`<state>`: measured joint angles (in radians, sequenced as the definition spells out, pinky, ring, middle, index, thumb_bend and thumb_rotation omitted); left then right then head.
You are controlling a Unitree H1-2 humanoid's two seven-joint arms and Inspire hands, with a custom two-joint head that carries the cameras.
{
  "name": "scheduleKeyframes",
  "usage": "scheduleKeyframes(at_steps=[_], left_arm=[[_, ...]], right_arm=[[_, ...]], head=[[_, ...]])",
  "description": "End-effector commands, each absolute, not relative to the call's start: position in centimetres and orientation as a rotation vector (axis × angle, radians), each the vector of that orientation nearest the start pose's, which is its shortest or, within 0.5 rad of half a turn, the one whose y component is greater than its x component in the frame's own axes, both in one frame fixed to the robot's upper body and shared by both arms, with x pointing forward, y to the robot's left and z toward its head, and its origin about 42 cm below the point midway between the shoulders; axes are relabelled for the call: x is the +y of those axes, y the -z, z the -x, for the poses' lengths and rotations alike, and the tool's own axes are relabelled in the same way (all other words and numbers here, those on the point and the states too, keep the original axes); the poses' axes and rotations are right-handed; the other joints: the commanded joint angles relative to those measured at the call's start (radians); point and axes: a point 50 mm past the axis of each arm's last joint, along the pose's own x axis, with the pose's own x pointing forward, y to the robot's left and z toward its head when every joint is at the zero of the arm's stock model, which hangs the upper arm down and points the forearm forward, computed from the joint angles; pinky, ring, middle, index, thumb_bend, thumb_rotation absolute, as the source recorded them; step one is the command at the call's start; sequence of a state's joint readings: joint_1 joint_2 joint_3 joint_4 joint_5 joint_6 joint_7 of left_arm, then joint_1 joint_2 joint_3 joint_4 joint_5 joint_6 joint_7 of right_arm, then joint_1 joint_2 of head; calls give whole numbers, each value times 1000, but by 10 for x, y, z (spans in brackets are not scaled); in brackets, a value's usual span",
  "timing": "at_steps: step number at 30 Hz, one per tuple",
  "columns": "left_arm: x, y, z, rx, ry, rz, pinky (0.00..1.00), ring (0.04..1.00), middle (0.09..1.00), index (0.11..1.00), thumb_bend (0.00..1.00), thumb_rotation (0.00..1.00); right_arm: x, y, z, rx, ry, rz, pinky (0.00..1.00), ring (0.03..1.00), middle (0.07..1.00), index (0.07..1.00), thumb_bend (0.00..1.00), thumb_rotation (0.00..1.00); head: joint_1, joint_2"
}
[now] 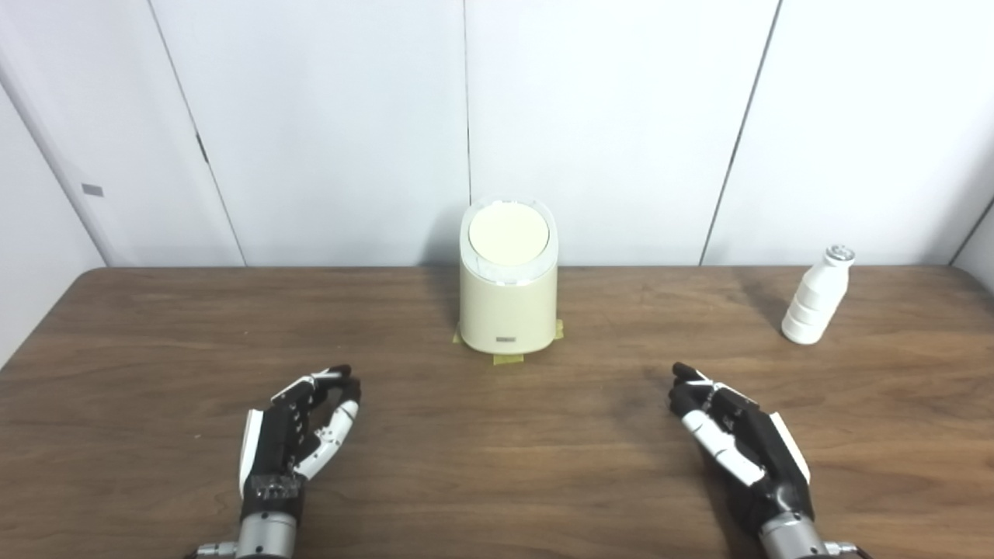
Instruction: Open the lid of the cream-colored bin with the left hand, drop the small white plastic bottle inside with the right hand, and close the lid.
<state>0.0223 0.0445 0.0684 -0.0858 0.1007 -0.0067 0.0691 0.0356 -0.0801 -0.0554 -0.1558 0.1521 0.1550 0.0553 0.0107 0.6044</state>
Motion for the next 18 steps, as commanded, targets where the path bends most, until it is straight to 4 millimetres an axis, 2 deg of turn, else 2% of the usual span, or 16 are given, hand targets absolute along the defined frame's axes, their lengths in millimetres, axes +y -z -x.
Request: scheduleKeyframes(at_steps=[1, 7, 12, 18], left_arm=[[242, -88, -265, -25, -142, -178, 894, 849, 763, 491, 492, 53], [243, -89, -265, -50, -135, -240, 860, 830, 751, 490, 492, 48], [244, -90, -264, -57, -135, -262, 857, 827, 750, 491, 491, 47], [244, -90, -264, -49, -148, -222, 848, 823, 749, 492, 492, 48]], right_arm=[[-247, -137, -282, -66, -28, -28, 794, 866, 845, 490, 482, 146], [-246, -138, -282, -65, -33, 18, 764, 850, 841, 489, 481, 148], [-245, -140, -281, -69, -29, 23, 778, 855, 845, 490, 481, 147], [-245, -141, -280, -69, -33, 8, 780, 861, 848, 491, 481, 149]], head=[[0, 1], [-2, 1], [-2, 1], [-4, 3]])
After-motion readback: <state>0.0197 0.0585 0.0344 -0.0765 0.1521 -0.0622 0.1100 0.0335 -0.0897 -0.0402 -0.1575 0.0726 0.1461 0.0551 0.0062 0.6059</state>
